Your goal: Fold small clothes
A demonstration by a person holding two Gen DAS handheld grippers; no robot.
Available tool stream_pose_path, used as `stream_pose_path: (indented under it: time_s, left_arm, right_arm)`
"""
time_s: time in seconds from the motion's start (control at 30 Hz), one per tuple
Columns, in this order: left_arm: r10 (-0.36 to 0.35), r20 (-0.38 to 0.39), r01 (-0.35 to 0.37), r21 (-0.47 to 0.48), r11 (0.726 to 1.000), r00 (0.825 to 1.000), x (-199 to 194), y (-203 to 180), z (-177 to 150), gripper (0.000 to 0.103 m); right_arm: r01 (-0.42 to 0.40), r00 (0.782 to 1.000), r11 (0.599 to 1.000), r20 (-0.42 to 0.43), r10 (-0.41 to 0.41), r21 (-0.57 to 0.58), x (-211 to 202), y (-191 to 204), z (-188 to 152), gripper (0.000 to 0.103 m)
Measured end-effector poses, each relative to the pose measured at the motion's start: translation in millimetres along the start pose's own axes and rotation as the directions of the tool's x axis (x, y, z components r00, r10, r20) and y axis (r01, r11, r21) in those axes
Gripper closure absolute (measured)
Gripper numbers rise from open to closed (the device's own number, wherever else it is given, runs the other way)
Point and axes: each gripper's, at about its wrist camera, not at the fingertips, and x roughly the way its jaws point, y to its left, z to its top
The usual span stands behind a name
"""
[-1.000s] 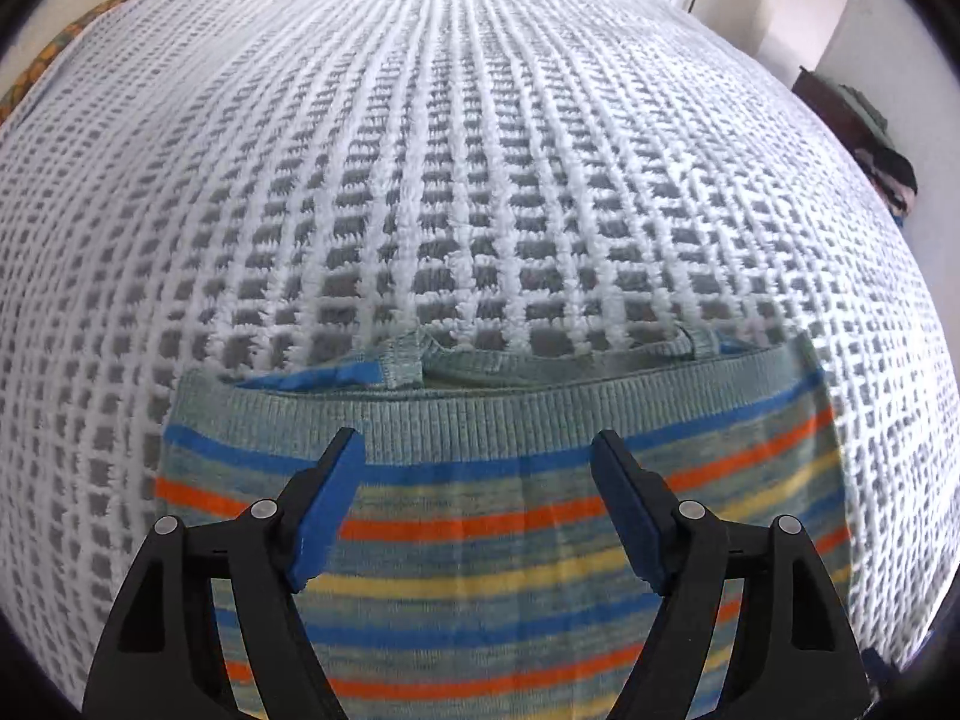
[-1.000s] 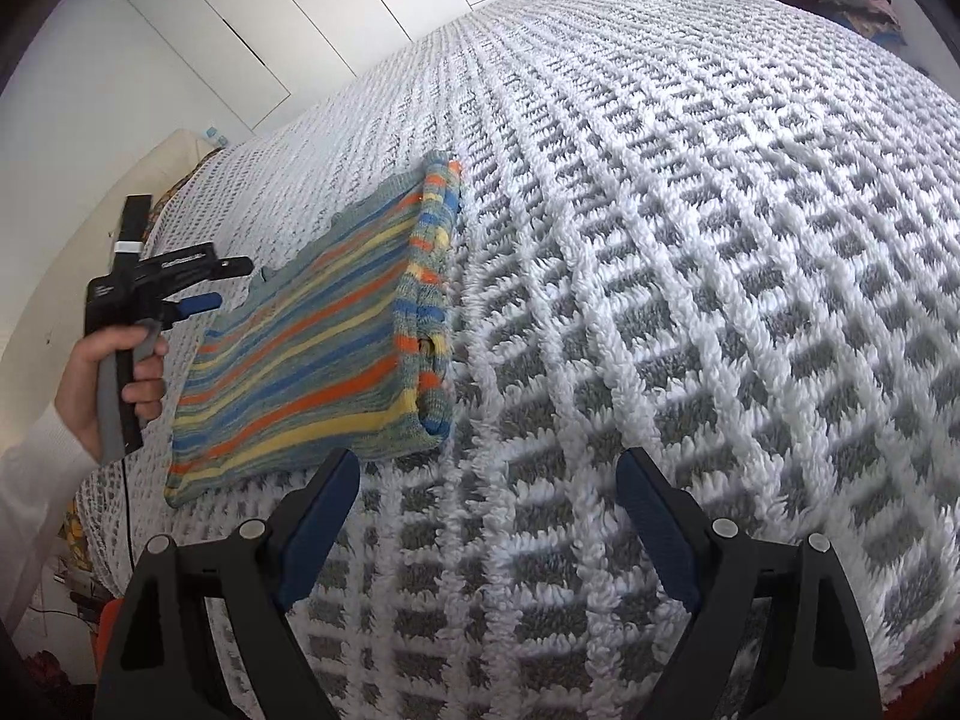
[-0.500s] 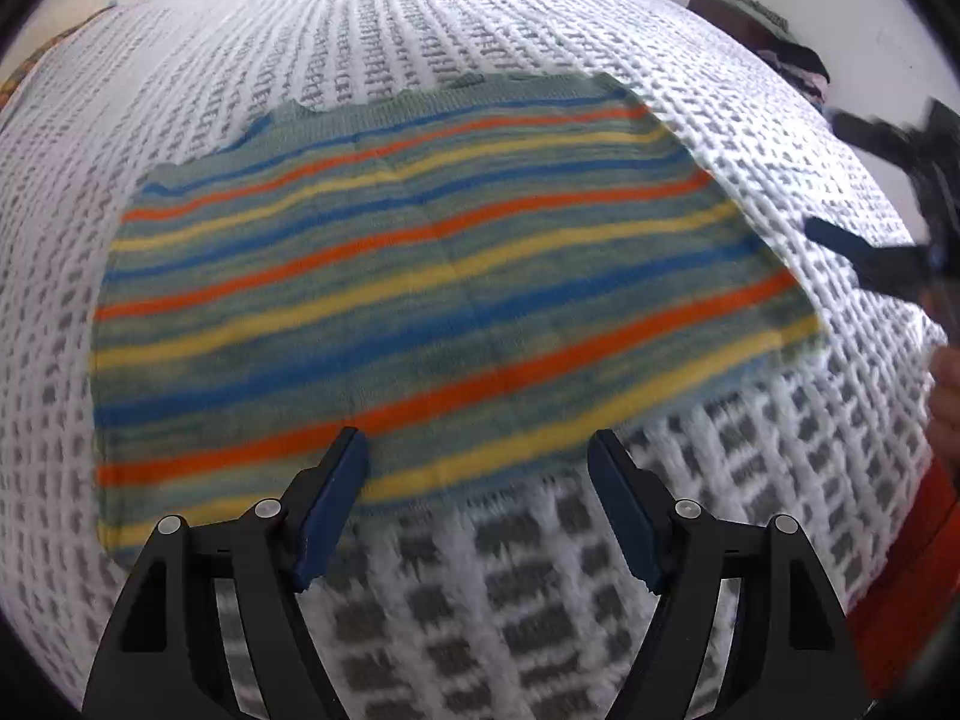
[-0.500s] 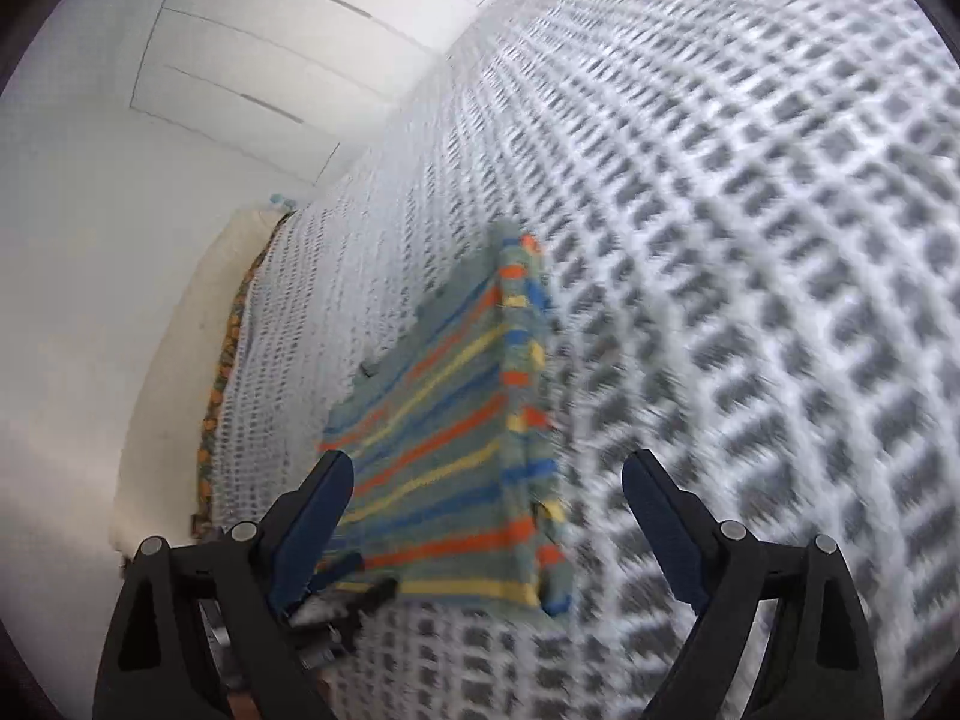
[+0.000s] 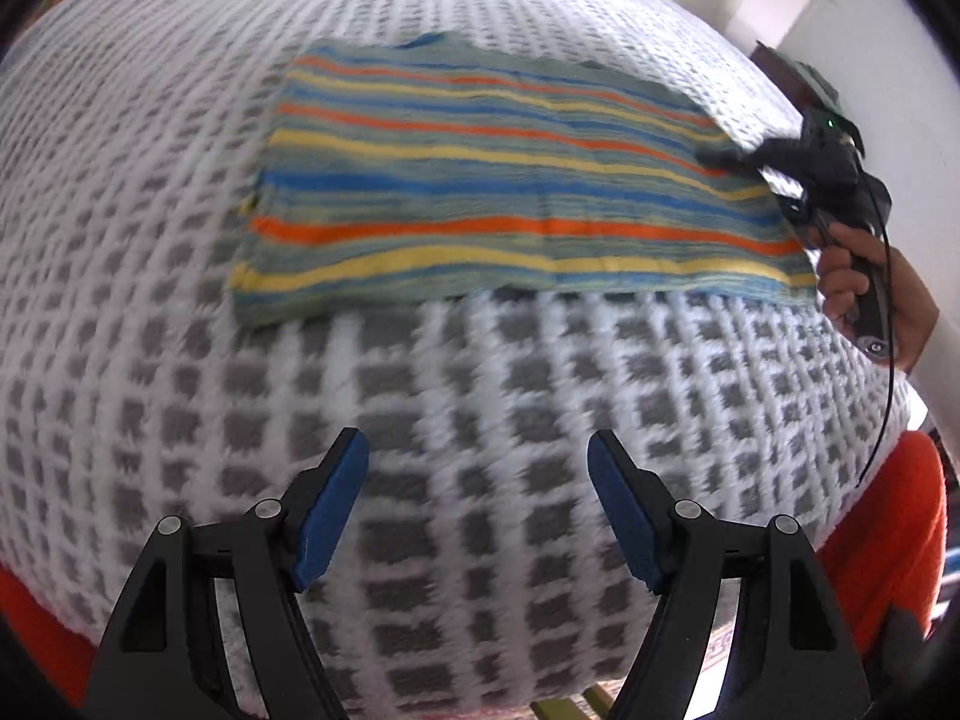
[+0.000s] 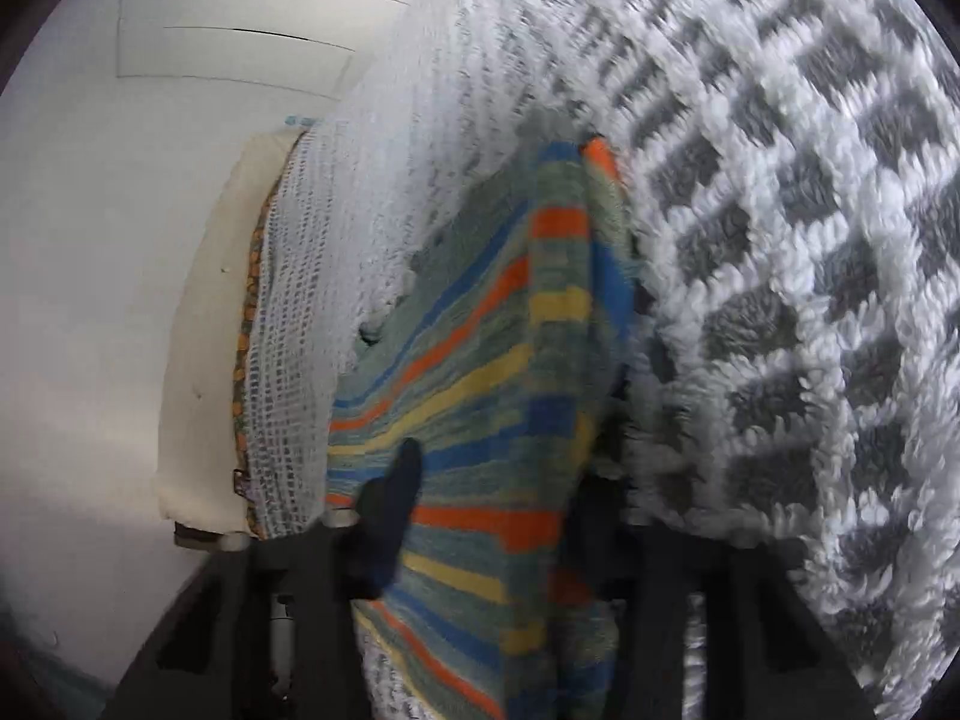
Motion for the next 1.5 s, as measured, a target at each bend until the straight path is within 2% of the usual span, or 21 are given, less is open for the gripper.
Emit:
stream_pose_path:
  time_s: [0.03, 0.1, 0.17, 0.33, 0.47, 0.57, 0.6, 0.63, 0.7, 0.77, 0.87, 0.93, 1.0, 1.03, 1.13, 1.2, 1.23, 1.27, 1.33, 1.4, 1.5]
  left_arm:
    - [0.000, -0.007, 0.000, -0.022, 1.000, 1.000, 0.9, 6.3, -1.2, 0.026]
    - [0.001, 0.005, -0.001, -0.060, 0.998, 1.000, -3.5, 17.9, -3.9, 0.026]
    - [-0.003, 0.028, 0.005, -0.081, 0.997, 1.000, -7.7, 27.8, -6.1, 0.026]
    - [-0.028, 0.046, 0.034, -0.148, 0.988, 0.999, -5.3, 53.2, -15.4, 0.026]
    - [-0.051, 0.086, 0.064, -0.156, 0.986, 0.995, -12.3, 67.5, -23.6, 0.026]
    - [-0.060, 0.108, 0.078, -0.167, 0.983, 0.992, -19.0, 79.3, -32.5, 0.026]
    - [-0.061, 0.112, 0.080, -0.170, 0.982, 0.992, -20.7, 83.3, -36.0, 0.026]
    - [-0.062, 0.115, 0.082, -0.174, 0.981, 0.991, -21.8, 87.7, -39.6, 0.026]
    - [-0.075, 0.121, 0.096, -0.183, 0.978, 0.990, -21.4, 95.5, -46.5, 0.026]
    - [-0.093, 0.132, 0.118, -0.191, 0.974, 0.987, -21.9, 101.8, -50.6, 0.026]
    - [-0.119, 0.139, 0.146, -0.203, 0.968, 0.983, -21.5, 108.1, -49.1, 0.026]
    - [-0.124, 0.142, 0.152, -0.206, 0.967, 0.982, -22.1, 108.6, -47.4, 0.026]
    - [-0.130, 0.147, 0.159, -0.209, 0.965, 0.981, -20.9, 108.2, -47.0, 0.026]
    - [-0.133, 0.147, 0.162, -0.211, 0.964, 0.980, -20.5, 108.5, -47.1, 0.026]
    - [-0.138, 0.149, 0.169, -0.220, 0.961, 0.979, -17.0, 110.4, -46.9, 0.026]
    - [-0.138, 0.151, 0.171, -0.229, 0.958, 0.979, -18.2, 110.6, -48.2, 0.026]
    - [-0.139, 0.152, 0.172, -0.233, 0.957, 0.979, -18.5, 111.1, -47.8, 0.026]
    - [-0.139, 0.153, 0.173, -0.236, 0.956, 0.978, -18.7, 111.3, -47.1, 0.026]
    - [-0.138, 0.159, 0.174, -0.241, 0.955, 0.978, -20.9, 111.4, -47.7, 0.026]
    - [-0.139, 0.164, 0.177, -0.244, 0.953, 0.977, -22.0, 113.0, -49.0, 0.026]
    - [-0.147, 0.164, 0.184, -0.244, 0.952, 0.976, -19.6, 114.7, -50.4, 0.026]
  right_arm:
    - [0.071, 0.997, 0.997, -0.005, -0.071, 0.008, 3.6, -1.9, 0.0, 0.093]
    - [0.114, 0.993, 0.993, 0.021, -0.114, 0.011, 2.2, 8.0, -0.5, 0.093]
    - [0.211, 0.977, 0.974, 0.042, -0.209, -0.078, 0.5, 46.1, -2.2, 0.093]
    - [0.380, 0.922, 0.864, 0.068, -0.380, -0.331, 24.6, 178.9, -15.1, 0.093]
    - [0.452, 0.874, 0.776, 0.044, -0.484, -0.441, 104.1, 266.1, -41.3, 0.092]
    - [0.489, 0.824, 0.723, -0.015, -0.567, -0.487, 186.9, 301.4, -71.0, 0.076]
    - [0.464, 0.820, 0.742, -0.082, -0.567, -0.484, 211.6, 305.0, -80.3, 0.051]
    - [0.410, 0.827, 0.785, -0.173, -0.535, -0.465, 233.2, 306.4, -89.9, 0.032]
    - [0.309, 0.852, 0.858, -0.281, -0.441, -0.410, 250.2, 309.3, -100.6, 0.031]
    - [0.271, 0.876, 0.870, -0.269, -0.400, -0.412, 242.0, 321.5, -101.6, 0.031]
    - [0.144, 0.937, 0.900, -0.237, -0.258, -0.411, 195.2, 334.5, -91.5, 0.021]
    - [0.165, 0.954, 0.878, -0.155, -0.259, -0.449, 159.9, 333.1, -83.7, 0.014]
    - [0.284, 0.934, 0.822, -0.053, -0.355, -0.494, 133.6, 320.2, -84.5, 0.014]
    - [0.314, 0.922, 0.809, -0.045, -0.386, -0.496, 125.3, 306.2, -87.7, 0.014]
    - [0.309, 0.932, 0.870, -0.061, -0.358, -0.385, 113.7, 251.9, -97.2, 0.014]
    - [0.235, 0.962, 0.918, -0.062, -0.268, -0.320, 122.7, 230.0, -106.2, 0.021]
    - [0.157, 0.976, 0.940, -0.097, -0.194, -0.303, 134.0, 225.5, -115.7, 0.024]
    - [0.075, 0.978, 0.948, -0.165, -0.131, -0.309, 151.5, 227.2, -130.4, 0.024]
    - [-0.008, 0.948, 0.916, -0.294, -0.120, -0.402, 183.6, 246.6, -168.5, 0.024]
    - [-0.063, 0.922, 0.861, -0.359, -0.143, -0.504, 193.7, 262.4, -199.0, 0.025]
    - [-0.083, 0.915, 0.819, -0.369, -0.163, -0.568, 182.8, 266.0, -210.6, 0.025]
